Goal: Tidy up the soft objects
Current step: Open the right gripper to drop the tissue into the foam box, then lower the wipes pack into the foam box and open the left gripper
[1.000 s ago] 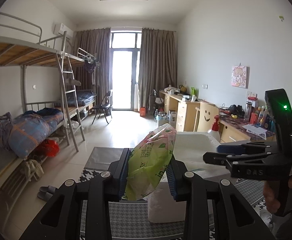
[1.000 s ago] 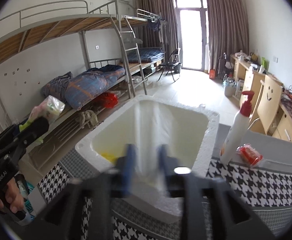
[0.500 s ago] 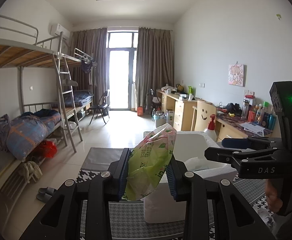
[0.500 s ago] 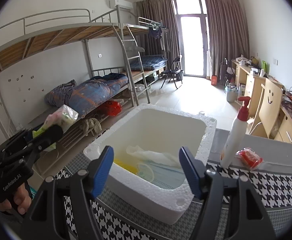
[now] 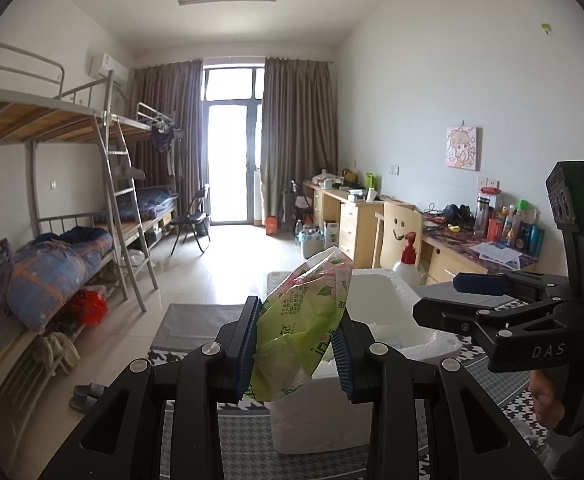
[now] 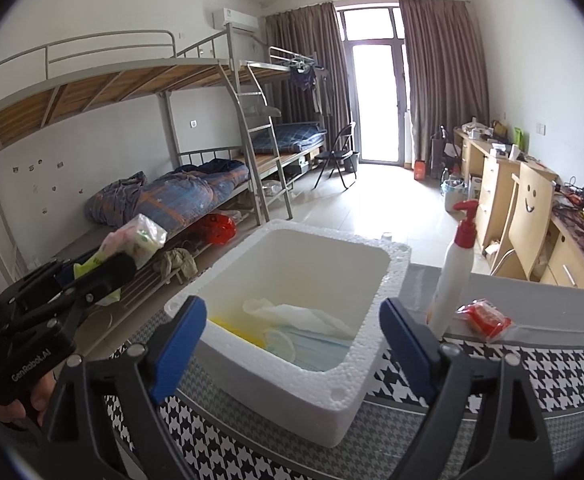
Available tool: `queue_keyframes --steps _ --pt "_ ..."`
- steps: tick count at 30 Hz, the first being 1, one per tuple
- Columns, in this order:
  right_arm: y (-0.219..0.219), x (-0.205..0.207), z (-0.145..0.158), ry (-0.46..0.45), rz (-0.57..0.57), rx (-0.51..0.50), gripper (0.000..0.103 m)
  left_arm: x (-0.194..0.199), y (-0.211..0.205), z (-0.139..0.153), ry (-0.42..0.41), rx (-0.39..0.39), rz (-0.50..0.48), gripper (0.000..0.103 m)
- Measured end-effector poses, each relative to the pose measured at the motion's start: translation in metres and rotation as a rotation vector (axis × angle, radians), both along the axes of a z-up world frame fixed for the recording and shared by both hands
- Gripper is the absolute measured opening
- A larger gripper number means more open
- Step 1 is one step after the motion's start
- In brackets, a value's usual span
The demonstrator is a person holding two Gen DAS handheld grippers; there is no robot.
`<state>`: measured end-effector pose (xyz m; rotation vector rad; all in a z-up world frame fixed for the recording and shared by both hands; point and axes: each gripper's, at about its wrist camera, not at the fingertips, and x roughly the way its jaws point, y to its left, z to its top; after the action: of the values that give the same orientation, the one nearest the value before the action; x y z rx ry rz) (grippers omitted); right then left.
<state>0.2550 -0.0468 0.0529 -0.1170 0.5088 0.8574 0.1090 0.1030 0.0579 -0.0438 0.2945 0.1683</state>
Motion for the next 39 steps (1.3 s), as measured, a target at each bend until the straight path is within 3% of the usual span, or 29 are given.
queue_keyframes --steps 13,39 --pt "-0.028 -0.001 0.002 -0.042 -0.058 0.015 0.095 0.017 -0.015 0.003 0.019 -0.001 -0.047 0.036" --pt "-0.069 0.004 -0.001 -0.032 -0.166 0.049 0.095 0.046 -0.024 0.000 0.064 0.001 -0.111 0.036"
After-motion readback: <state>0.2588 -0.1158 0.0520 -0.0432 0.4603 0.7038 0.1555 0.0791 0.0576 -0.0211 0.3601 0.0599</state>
